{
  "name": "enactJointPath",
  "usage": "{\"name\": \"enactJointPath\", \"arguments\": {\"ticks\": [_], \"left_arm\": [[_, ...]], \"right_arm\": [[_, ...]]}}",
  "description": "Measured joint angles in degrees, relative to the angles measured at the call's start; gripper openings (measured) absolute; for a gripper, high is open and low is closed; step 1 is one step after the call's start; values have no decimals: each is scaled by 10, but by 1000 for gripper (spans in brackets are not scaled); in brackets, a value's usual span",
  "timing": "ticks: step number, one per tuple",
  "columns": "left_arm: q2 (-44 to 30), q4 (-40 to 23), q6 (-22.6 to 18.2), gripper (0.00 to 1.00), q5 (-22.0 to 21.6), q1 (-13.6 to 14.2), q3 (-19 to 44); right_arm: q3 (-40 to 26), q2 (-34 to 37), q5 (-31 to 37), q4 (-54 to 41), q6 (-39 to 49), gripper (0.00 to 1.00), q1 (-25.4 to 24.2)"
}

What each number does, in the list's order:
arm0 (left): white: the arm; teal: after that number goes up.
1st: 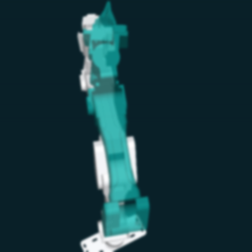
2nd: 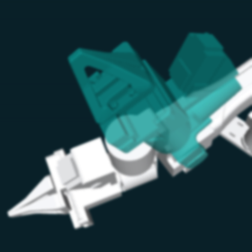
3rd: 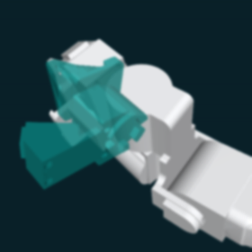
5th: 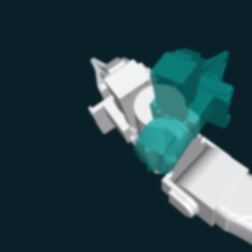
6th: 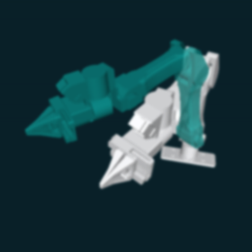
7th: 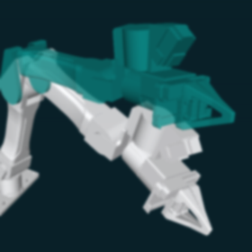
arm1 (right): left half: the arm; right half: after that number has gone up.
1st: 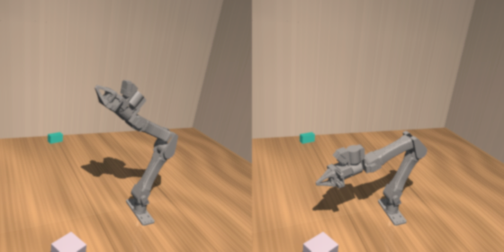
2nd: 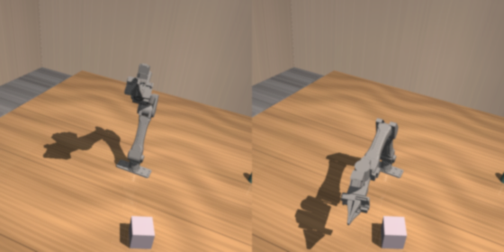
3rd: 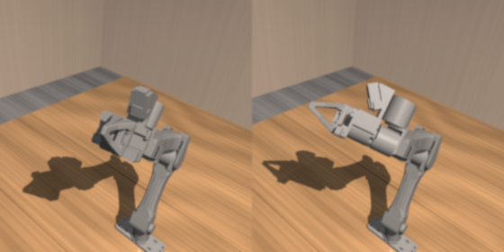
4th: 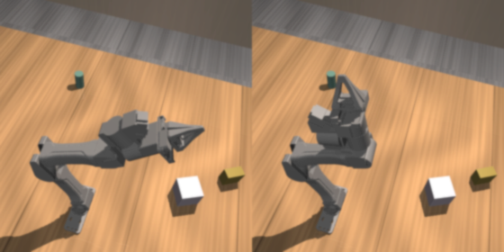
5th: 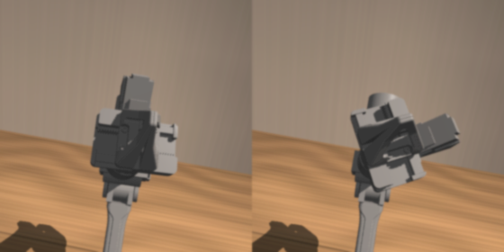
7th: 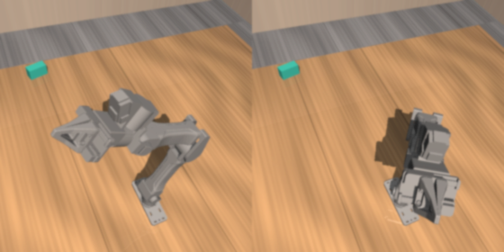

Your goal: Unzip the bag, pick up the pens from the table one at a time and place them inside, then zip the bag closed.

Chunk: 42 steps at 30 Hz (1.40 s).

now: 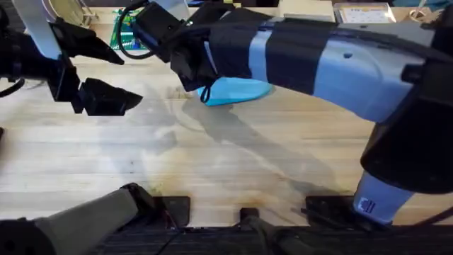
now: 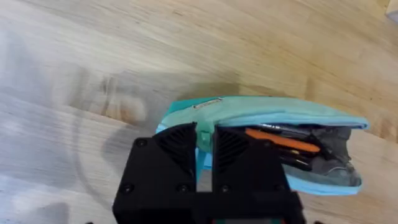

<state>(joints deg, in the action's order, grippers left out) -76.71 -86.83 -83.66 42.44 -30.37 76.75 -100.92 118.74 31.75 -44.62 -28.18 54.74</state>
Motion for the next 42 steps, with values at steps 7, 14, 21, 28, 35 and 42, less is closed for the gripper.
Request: {"name": "enactJointPath", "arguments": {"ticks": [7, 14, 21, 28, 35, 42], "left_arm": [[0, 0, 0, 994, 0, 0, 0], [0, 0, 0, 994, 0, 0, 0], [0, 0, 0, 993, 0, 0, 0], [0, 0, 0, 993, 0, 0, 0], [0, 0, 0, 993, 0, 0, 0], [0, 0, 0, 993, 0, 0, 0]], "right_arm": [[0, 0, 6, -1, 9, 102, 0], [0, 0, 19, -4, 16, 87, 2], [0, -1, 25, -4, 17, 72, 2], [0, -2, 27, -4, 31, 56, 2], [0, -3, 28, -4, 36, 40, 2], [0, -10, 27, -6, 51, 30, 2]]}}
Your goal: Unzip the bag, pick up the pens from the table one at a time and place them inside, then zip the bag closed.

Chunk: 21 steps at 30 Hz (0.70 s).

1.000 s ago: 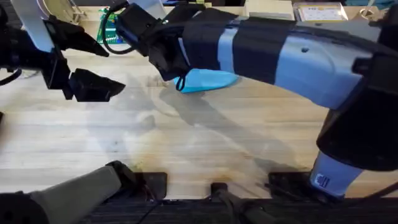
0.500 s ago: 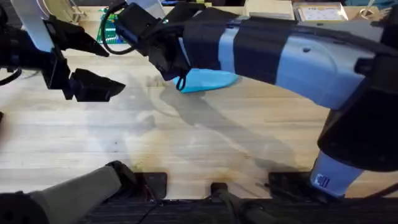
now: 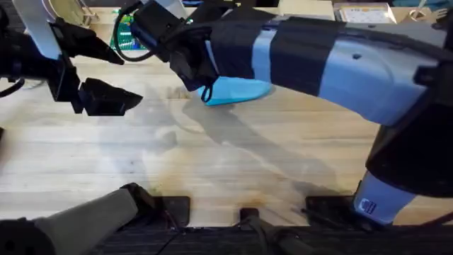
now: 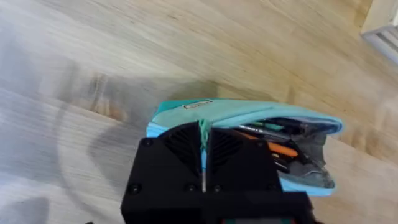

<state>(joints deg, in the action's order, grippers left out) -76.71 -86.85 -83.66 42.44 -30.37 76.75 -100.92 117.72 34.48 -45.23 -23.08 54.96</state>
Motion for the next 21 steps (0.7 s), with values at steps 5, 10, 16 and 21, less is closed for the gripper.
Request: {"name": "enactJointPath", "arguments": {"ticks": [5, 10, 16, 21], "left_arm": [[0, 0, 0, 994, 0, 0, -2], [0, -1, 0, 994, 0, 0, -9], [0, -1, 0, 994, 6, 0, -11], [0, -2, 0, 993, 13, 0, -14]], "right_arm": [[0, -5, 0, -1, 9, 30, 0], [0, -5, 2, -1, 13, 30, 0], [0, -5, 3, 0, 34, 30, 0], [0, -5, 3, 0, 46, 30, 0]]}}
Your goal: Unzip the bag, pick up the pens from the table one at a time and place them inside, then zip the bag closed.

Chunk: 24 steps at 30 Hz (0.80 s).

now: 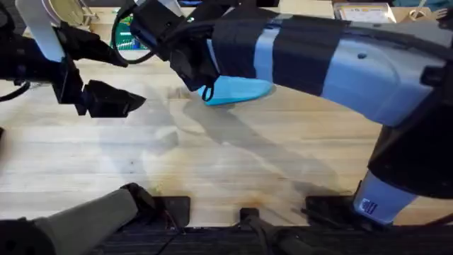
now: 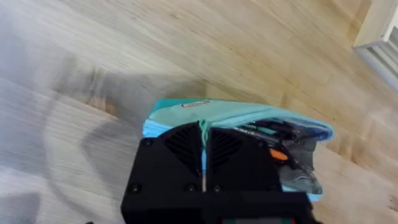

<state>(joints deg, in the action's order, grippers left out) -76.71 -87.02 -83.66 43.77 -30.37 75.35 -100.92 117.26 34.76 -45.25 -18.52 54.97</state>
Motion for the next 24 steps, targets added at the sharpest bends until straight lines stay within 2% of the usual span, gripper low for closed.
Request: {"name": "enactJointPath", "arguments": {"ticks": [5, 13, 24], "left_arm": [[0, 0, -1, 993, 0, 0, 0], [0, -26, -51, 993, 15, 0, 0], [0, -29, -67, 994, 17, 0, 0]], "right_arm": [[-7, 0, -1, -5, 6, 30, 0], [-35, 0, -21, -52, 10, 30, 0], [-48, 0, -54, -89, 10, 30, 0]]}}
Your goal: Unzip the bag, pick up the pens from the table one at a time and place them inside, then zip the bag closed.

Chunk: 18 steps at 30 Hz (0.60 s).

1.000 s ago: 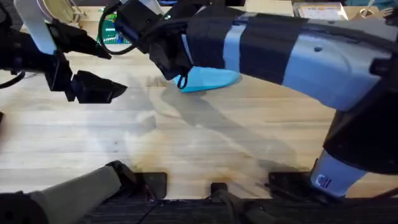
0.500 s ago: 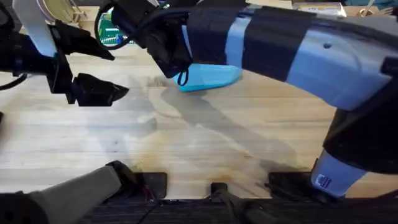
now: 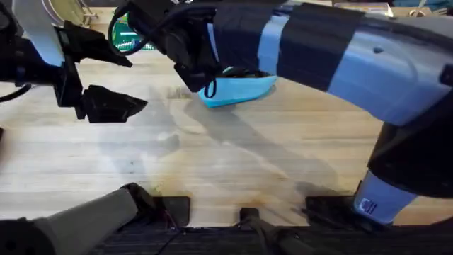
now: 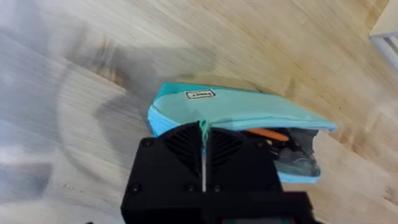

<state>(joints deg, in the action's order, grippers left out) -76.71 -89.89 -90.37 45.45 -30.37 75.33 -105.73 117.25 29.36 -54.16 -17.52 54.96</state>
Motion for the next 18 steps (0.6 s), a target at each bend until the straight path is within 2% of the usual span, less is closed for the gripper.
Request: {"name": "enactJointPath", "arguments": {"ticks": [11, 18], "left_arm": [[0, -6, -16, 994, 1, 0, -23], [0, -5, -44, 994, 13, 0, -59]], "right_arm": [[-21, 0, -7, -19, 9, 30, -3], [-21, 0, -14, -16, 9, 31, -12]]}}
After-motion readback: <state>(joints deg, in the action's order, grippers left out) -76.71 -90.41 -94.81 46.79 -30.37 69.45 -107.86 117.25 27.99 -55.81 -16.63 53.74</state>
